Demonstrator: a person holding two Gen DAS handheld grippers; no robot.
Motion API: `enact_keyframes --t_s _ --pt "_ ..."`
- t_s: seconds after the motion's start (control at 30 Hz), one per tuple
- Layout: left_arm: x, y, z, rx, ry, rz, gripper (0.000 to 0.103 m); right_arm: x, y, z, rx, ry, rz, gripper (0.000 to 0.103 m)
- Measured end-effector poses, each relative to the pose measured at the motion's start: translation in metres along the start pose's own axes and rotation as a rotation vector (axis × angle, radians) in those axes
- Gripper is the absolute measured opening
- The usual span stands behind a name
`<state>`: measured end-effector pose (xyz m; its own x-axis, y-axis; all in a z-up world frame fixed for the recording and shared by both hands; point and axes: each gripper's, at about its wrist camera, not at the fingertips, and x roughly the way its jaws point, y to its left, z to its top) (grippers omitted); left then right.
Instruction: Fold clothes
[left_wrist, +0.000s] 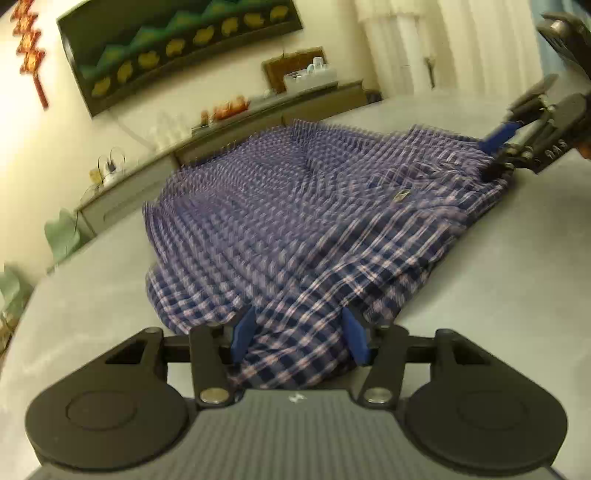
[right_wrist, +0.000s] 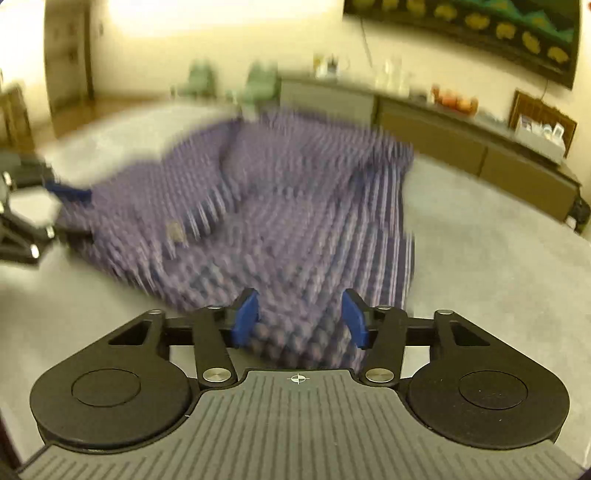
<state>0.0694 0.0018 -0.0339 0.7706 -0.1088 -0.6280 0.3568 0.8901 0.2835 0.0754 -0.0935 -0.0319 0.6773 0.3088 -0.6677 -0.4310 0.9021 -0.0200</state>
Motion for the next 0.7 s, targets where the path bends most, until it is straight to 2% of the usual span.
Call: enact_keyframes --t_s 0.03,0.1,0.13,0.2,0.23,0.3,0.37,0.4,0.47,0.5,0.53,0.57,0.63,0.7 --pt "0.0 0.004 0.002 -0.035 0.018 -0.008 0.06 0.005 -0.005 -0.004 0.022 0.026 -0.005 0.066" --pt "-0.009 -0.003 0.004 -0.004 0.002 0.01 0.058 0.007 -0.013 -0.006 0.063 0.073 -0.011 0.066" --pt "-0.015 -0.01 0.004 0.026 -0.015 0.025 0.056 -0.001 -0.011 -0.005 0.053 0.064 -0.028 0.065" --pt "-0.028 -0.015 0.003 0.076 -0.068 0.01 0.058 -0.018 -0.003 -0.006 0.018 0.031 -0.069 0.062" --pt "-0.032 -0.016 0.003 0.084 -0.078 -0.007 0.063 -0.025 0.002 -0.006 -0.014 0.01 -0.061 0.061" --pt "-0.025 -0.016 0.003 0.078 -0.066 -0.019 0.063 -0.037 0.013 -0.009 -0.089 -0.036 -0.032 0.066" --pt "-0.011 -0.005 -0.001 0.012 -0.017 -0.021 0.063 -0.036 0.022 -0.011 -0.139 -0.08 0.001 0.068" --pt "-0.006 0.002 -0.003 -0.026 0.011 -0.025 0.065 -0.032 0.02 -0.012 -0.137 -0.062 0.012 0.067" --pt "0.002 0.017 -0.007 -0.109 0.062 -0.038 0.068 -0.02 0.009 -0.013 -0.104 0.018 0.009 0.059" --pt "0.001 0.026 -0.007 -0.158 0.083 -0.054 0.067 -0.011 0.001 -0.014 -0.074 0.076 -0.007 0.064" --pt "-0.001 0.032 -0.008 -0.189 0.094 -0.062 0.063 -0.008 -0.008 -0.012 -0.028 0.113 -0.005 0.065" --pt "-0.007 0.035 -0.008 -0.206 0.09 -0.076 0.061 -0.007 -0.017 -0.009 0.022 0.146 0.001 0.065" --pt "-0.026 0.052 -0.003 -0.281 0.038 -0.127 0.061 -0.014 -0.025 -0.004 0.042 0.183 0.033 0.061" --pt "-0.041 0.077 0.007 -0.38 -0.022 -0.141 0.061 -0.034 -0.036 0.005 0.078 0.129 0.087 0.061"
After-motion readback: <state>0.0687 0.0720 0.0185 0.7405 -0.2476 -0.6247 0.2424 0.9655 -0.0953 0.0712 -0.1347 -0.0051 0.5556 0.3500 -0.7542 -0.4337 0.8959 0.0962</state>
